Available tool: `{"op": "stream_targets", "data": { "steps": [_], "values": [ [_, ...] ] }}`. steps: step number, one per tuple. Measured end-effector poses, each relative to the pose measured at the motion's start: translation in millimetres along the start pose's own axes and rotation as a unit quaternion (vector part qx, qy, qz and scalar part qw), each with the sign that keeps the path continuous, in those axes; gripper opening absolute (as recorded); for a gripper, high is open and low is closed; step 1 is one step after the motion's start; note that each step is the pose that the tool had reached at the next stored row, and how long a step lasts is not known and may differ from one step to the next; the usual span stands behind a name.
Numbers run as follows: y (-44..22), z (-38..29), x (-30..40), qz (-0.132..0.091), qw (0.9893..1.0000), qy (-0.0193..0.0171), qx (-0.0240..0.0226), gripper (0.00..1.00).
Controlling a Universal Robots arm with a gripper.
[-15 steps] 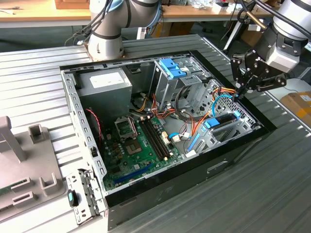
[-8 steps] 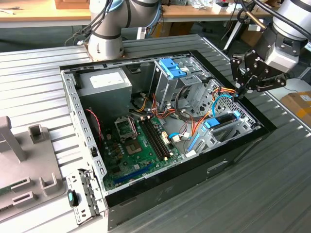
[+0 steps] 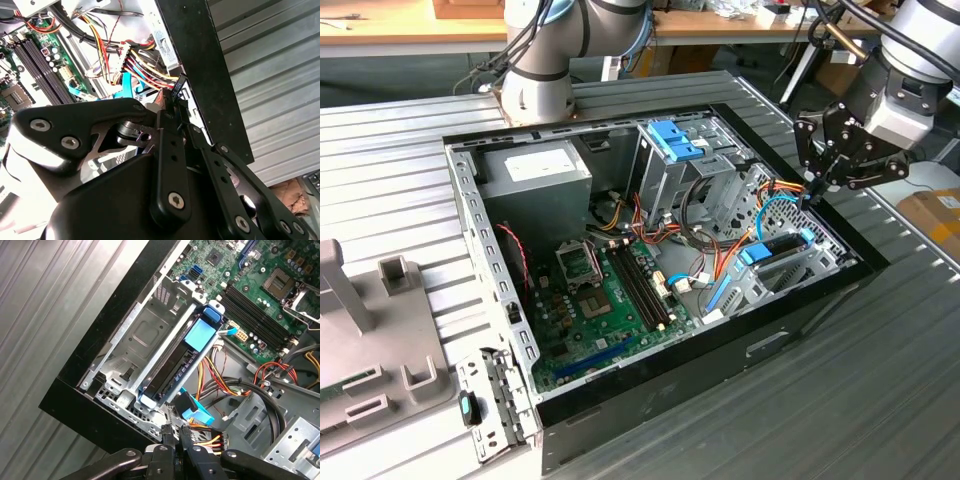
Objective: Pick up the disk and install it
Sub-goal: 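Insert the first disk wire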
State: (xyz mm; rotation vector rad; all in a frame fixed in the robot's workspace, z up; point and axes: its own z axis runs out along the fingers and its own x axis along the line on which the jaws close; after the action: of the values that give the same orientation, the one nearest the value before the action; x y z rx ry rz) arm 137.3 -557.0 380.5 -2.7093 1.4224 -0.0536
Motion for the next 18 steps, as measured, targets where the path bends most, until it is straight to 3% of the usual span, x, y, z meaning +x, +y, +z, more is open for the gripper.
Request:
{"op": "stream_targets", "data": {
  "steps": [18],
  "values": [
    [0.9,-0.1,-0.6,0.007,1.0000,0.0006,0.0001,0.16]
  ]
}}
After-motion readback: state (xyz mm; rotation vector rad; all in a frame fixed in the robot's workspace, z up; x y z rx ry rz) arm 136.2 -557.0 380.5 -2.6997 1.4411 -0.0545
